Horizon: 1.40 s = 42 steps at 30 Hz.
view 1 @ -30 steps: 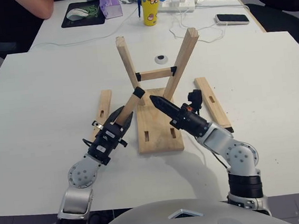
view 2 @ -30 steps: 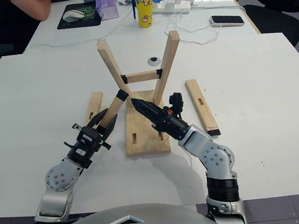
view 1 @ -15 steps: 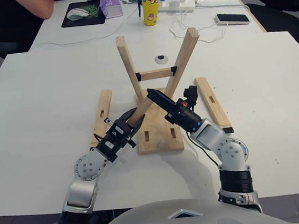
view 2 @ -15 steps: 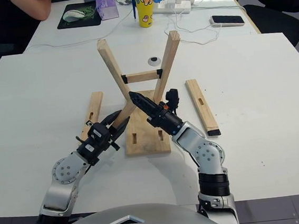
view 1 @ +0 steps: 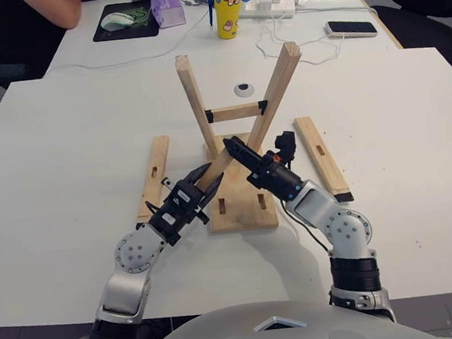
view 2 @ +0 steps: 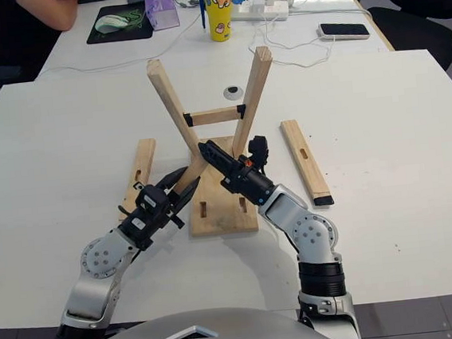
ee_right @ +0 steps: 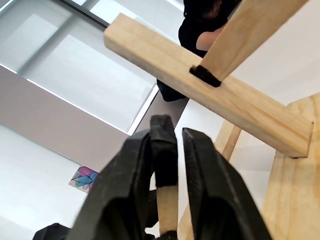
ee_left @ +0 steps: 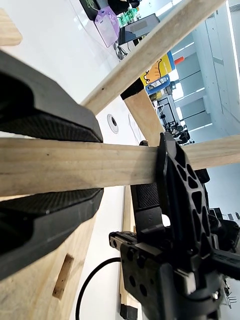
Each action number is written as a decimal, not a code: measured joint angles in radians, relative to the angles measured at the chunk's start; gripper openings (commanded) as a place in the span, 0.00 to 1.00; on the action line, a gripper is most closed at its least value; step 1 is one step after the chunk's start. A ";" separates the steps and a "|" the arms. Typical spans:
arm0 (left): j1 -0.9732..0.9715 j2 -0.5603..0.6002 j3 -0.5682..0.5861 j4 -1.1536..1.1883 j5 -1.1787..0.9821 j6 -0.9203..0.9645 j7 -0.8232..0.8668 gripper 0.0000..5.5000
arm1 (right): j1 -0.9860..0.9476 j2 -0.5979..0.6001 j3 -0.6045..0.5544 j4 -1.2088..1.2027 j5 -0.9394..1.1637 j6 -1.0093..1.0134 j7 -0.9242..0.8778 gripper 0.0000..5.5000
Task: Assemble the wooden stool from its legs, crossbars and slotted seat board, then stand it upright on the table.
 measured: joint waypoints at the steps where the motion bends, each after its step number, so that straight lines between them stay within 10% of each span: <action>1: 0.000 0.000 0.000 0.000 0.000 0.001 0.001 0.24 | -0.002 0.001 0.000 0.000 0.000 0.000 0.001 0.08; 6: -0.001 -0.002 -0.001 0.004 0.012 -0.009 0.009 0.24 | -0.007 0.001 -0.003 0.000 0.000 0.000 0.000 0.08; 19: 0.001 -0.024 0.069 -0.023 -0.107 -0.040 0.027 0.63 | -0.011 -0.066 -0.084 0.004 -0.041 -0.024 -0.043 0.08; 29: 0.083 -0.083 0.091 -0.051 -0.071 -0.055 0.138 0.64 | -0.066 -0.425 -0.372 -0.093 -0.121 -0.021 -0.181 0.08; 42: 0.072 -0.095 0.073 -0.034 -0.027 -0.059 0.158 0.64 | -0.127 -0.406 -0.316 0.073 -0.384 -0.225 -0.166 0.08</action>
